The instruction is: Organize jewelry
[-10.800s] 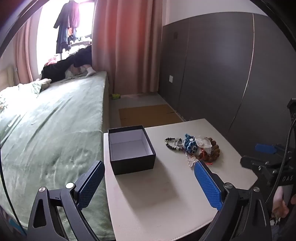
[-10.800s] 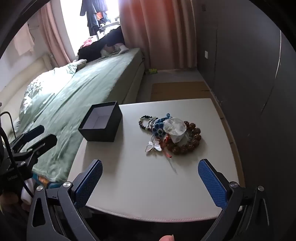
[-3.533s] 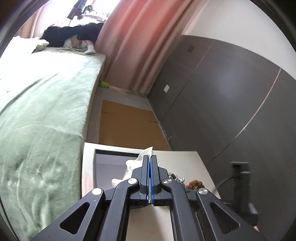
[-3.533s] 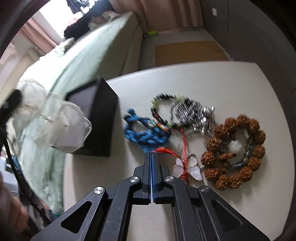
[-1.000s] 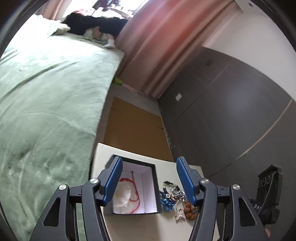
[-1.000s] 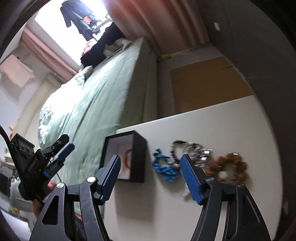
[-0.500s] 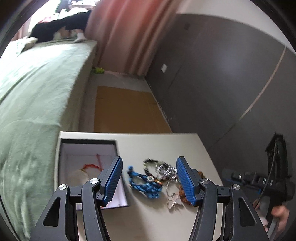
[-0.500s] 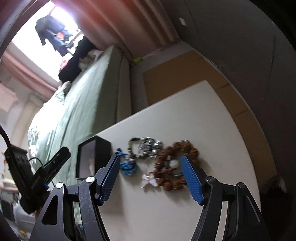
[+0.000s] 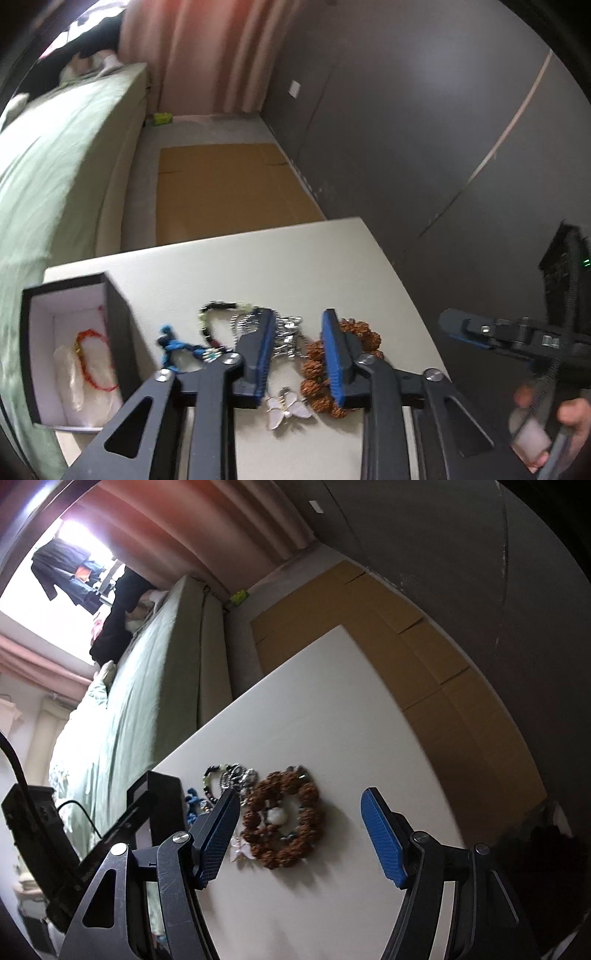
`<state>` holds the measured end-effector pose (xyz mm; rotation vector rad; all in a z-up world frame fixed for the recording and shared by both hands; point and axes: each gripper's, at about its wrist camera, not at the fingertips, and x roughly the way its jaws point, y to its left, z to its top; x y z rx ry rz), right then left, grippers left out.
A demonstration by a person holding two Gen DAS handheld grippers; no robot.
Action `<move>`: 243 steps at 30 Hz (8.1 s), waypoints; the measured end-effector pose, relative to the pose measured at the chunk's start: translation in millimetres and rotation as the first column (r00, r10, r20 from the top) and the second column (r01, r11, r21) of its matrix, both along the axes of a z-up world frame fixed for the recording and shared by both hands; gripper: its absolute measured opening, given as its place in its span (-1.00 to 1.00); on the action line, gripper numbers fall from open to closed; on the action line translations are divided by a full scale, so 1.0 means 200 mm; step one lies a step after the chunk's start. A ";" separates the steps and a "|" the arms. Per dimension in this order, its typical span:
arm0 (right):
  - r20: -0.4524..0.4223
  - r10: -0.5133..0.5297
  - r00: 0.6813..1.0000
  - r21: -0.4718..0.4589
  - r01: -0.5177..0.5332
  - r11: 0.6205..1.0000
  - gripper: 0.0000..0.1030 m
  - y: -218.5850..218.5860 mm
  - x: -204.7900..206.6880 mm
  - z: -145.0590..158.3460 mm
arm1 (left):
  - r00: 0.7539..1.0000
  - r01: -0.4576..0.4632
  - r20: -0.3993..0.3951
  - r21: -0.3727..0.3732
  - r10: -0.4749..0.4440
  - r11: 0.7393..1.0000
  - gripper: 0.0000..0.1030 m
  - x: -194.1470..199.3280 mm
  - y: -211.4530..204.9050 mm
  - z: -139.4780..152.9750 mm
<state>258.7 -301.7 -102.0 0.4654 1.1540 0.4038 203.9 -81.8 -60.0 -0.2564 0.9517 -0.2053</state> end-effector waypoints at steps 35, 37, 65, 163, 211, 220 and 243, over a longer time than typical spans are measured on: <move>-0.014 0.016 1.000 0.077 -0.015 0.997 0.33 -0.15 0.02 -0.03 | 0.990 -0.032 -0.130 0.185 0.057 0.982 -0.72 0.14 -0.13 -0.12; -0.012 0.026 1.000 0.074 -0.025 0.997 0.33 -0.12 0.03 -0.04 | 0.993 -0.042 -0.102 0.190 0.063 0.981 -0.72 0.11 -0.11 -0.04; -0.063 0.187 0.980 -0.144 -0.194 0.970 -0.61 0.22 0.09 -0.24 | 0.978 -0.190 0.135 0.258 0.160 0.947 -0.73 -0.13 0.18 0.67; 0.440 0.197 0.876 0.119 -0.274 0.954 -0.80 0.76 -0.23 0.36 | 0.907 -0.394 0.223 0.144 0.358 0.908 0.61 -0.44 0.91 0.16; 0.231 0.269 0.935 -0.144 -0.240 0.960 -0.61 0.85 -0.16 0.14 | 0.865 -0.457 0.239 0.015 0.441 0.889 0.61 -0.60 1.15 0.22; 0.326 0.242 0.914 -0.037 -0.243 0.969 -0.61 0.89 -0.20 0.31 | 0.840 -0.498 0.233 -0.029 0.490 0.867 0.61 -0.62 1.22 0.22; 0.341 0.337 0.878 -0.040 -0.344 0.938 -0.49 1.24 -0.19 0.25 | 0.816 -0.533 0.221 -0.071 0.534 0.843 0.61 -0.66 1.31 0.22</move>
